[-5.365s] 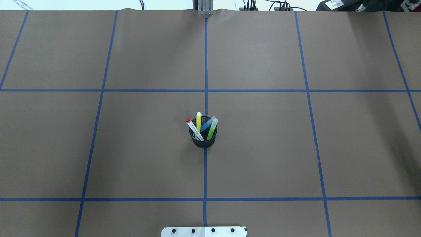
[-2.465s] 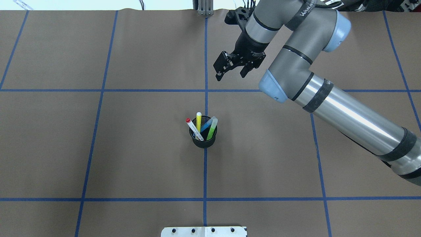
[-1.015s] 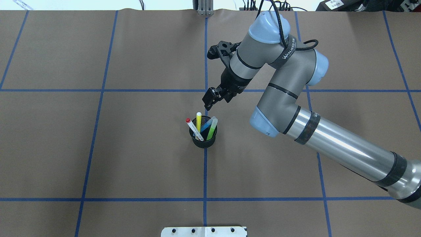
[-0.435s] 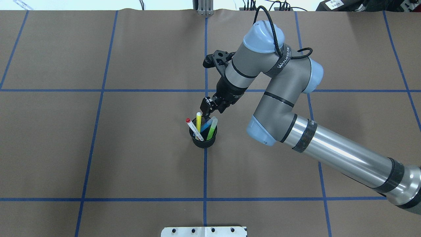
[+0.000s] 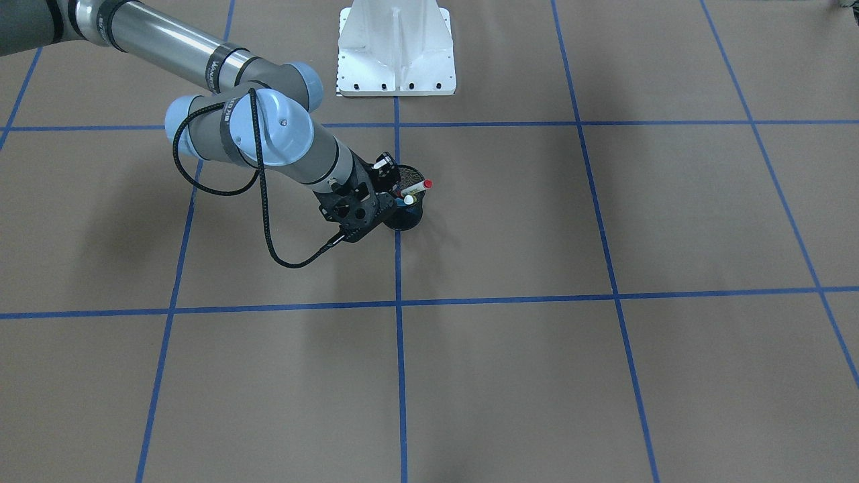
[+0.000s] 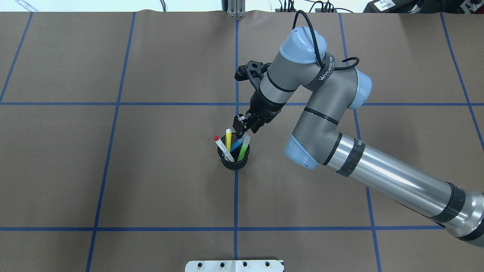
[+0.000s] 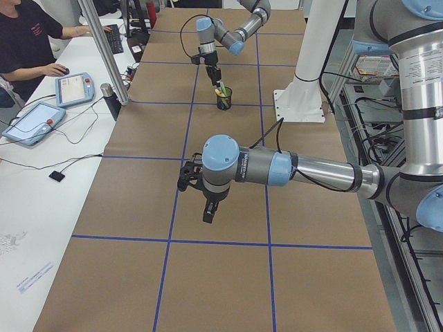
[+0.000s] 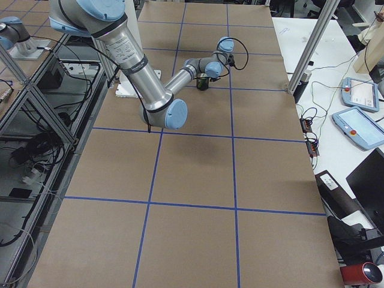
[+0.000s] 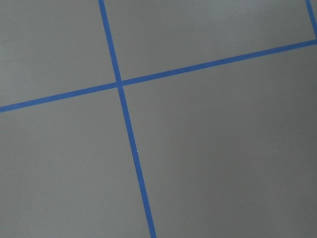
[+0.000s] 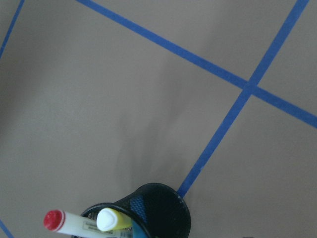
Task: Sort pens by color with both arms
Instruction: 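Lower the right gripper into the cup toward the blue marker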
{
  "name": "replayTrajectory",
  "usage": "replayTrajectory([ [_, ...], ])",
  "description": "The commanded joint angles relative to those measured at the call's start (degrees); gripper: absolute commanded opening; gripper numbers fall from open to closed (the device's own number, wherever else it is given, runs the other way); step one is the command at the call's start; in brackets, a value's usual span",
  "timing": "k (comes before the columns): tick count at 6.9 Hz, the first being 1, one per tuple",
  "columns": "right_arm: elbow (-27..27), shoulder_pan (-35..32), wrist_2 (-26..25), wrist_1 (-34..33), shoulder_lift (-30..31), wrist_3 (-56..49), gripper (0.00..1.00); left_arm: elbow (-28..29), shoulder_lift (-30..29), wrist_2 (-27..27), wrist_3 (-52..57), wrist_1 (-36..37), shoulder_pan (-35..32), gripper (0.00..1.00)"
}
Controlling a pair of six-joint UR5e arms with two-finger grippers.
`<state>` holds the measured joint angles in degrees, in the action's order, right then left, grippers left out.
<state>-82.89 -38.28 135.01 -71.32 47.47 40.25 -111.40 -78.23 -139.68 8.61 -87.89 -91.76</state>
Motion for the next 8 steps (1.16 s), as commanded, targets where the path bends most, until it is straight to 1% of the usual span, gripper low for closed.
replayTrajectory([
  [1, -0.3, 0.1, 2.1, -0.4, 0.5, 0.0, 0.58, 0.0, 0.0, -0.1, 0.0, 0.0, 0.0, 0.99],
  [2, -0.3, 0.1, 2.4, -0.4, 0.5, 0.0, 0.59, 0.0, 0.0, -0.1, 0.0, 0.0, -0.1, 0.99],
  [3, -0.3, 0.2, 2.7, -0.4, 0.5, 0.1, 0.56, 0.0, 0.0, -0.1, 0.0, 0.0, -0.1, 0.99],
  [4, -0.3, 0.2, 2.8, -0.4, 0.3, 0.1, 0.48, 0.0, 0.0, -0.1, 0.1, 0.0, -0.1, 0.99],
  [5, -0.2, 0.2, 2.8, -0.4, 0.3, 0.1, 0.44, 0.0, 0.0, -0.8, 0.0, 0.0, -0.1, 0.99],
  [8, -0.2, 0.4, 2.8, -0.4, 0.2, 0.1, 0.44, 0.0, 0.2, -0.8, 0.0, 0.0, -0.1, 0.99],
])
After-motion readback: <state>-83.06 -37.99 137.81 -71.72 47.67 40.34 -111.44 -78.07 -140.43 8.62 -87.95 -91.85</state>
